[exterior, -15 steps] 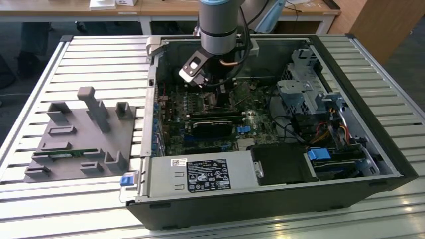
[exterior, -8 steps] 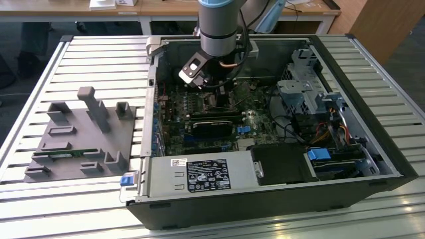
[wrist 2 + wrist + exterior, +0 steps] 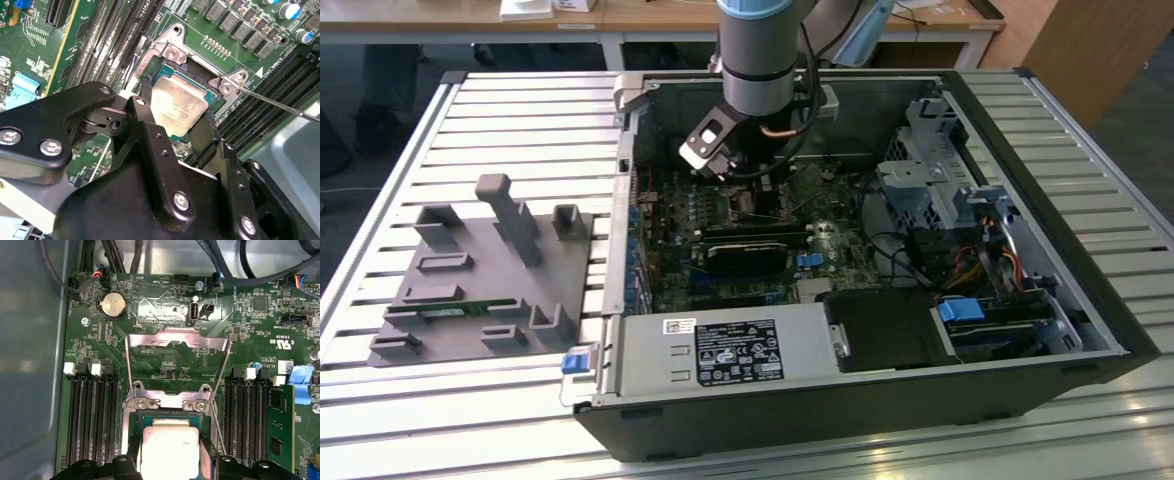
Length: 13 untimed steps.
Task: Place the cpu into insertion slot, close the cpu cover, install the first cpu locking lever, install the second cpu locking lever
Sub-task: 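Place the cpu into insertion slot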
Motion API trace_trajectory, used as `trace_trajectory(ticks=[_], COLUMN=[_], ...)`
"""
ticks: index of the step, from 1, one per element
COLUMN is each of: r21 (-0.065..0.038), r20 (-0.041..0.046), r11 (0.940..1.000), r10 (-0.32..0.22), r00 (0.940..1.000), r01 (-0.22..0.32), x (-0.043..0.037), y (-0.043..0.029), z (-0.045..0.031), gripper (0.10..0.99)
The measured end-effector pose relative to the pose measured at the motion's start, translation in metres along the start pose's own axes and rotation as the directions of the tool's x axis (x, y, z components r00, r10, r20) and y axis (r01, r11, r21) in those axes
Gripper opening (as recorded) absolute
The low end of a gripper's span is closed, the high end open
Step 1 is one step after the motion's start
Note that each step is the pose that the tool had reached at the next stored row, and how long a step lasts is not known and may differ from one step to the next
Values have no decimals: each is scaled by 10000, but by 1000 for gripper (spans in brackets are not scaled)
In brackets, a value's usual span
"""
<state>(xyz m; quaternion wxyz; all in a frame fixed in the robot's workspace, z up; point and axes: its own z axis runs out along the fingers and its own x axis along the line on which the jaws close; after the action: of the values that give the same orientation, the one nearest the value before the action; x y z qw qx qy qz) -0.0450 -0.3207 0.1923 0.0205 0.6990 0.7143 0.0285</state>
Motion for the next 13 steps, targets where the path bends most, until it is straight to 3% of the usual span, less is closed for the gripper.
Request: trace_trajectory(ticks=[13], r21=[0], r20=[6], r11=[9999], r10=[129], r00=[9999], r01=[-129], x=[1], y=[9], z=[-6], gripper=[541])
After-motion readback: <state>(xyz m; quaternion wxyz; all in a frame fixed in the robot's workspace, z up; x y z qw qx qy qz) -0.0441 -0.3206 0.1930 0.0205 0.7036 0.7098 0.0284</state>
